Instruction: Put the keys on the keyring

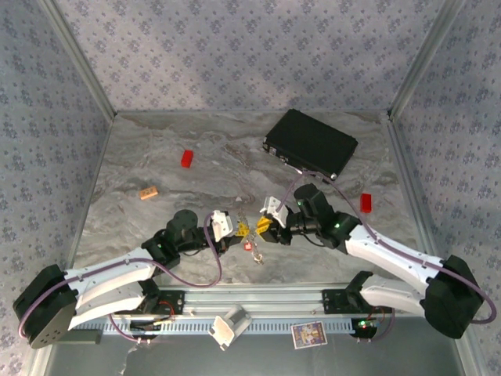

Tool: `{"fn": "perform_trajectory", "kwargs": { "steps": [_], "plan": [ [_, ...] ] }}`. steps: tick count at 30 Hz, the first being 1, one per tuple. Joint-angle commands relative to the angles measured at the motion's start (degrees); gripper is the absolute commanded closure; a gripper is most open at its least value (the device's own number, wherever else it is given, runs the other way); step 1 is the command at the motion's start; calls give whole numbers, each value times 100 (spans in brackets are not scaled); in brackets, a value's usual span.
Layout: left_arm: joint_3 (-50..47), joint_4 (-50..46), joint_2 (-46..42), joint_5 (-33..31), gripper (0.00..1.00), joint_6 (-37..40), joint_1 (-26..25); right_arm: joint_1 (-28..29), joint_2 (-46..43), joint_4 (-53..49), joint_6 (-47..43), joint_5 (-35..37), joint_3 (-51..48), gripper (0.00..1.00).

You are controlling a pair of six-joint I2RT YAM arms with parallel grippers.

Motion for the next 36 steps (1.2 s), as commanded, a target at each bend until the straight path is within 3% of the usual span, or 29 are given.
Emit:
{"fn": "perform_trajectory", "kwargs": {
  "steps": [1,16,20,23,25,28,33,36],
  "plan": [
    [122,444,-17,229,100,21,-24,27,-252,194,-124,-102,-100,72],
    [166,535,88,335,100,-23,-16,178,140,466,-171,-253,17,79],
    [166,538,79,341,100,-21,-15,194,192,491,-177,-286,34,86],
    [173,508,64,314,100,-27,-23,191,194,377,-221,-309,86,99],
    [239,341,54,122,100,-76,-24,196,168,234,-284,-261,147,100],
    [480,-456,87,-120,74,64,-22,234,132,-210,-501,-74,324,100],
    [577,-935,83,-88,72,218,-29,336,278,-1036,-958,289,714,100],
    [661,-1180,109,-28,76,351,-24,385,350,-1219,-1074,358,857,100]
  ]
}}
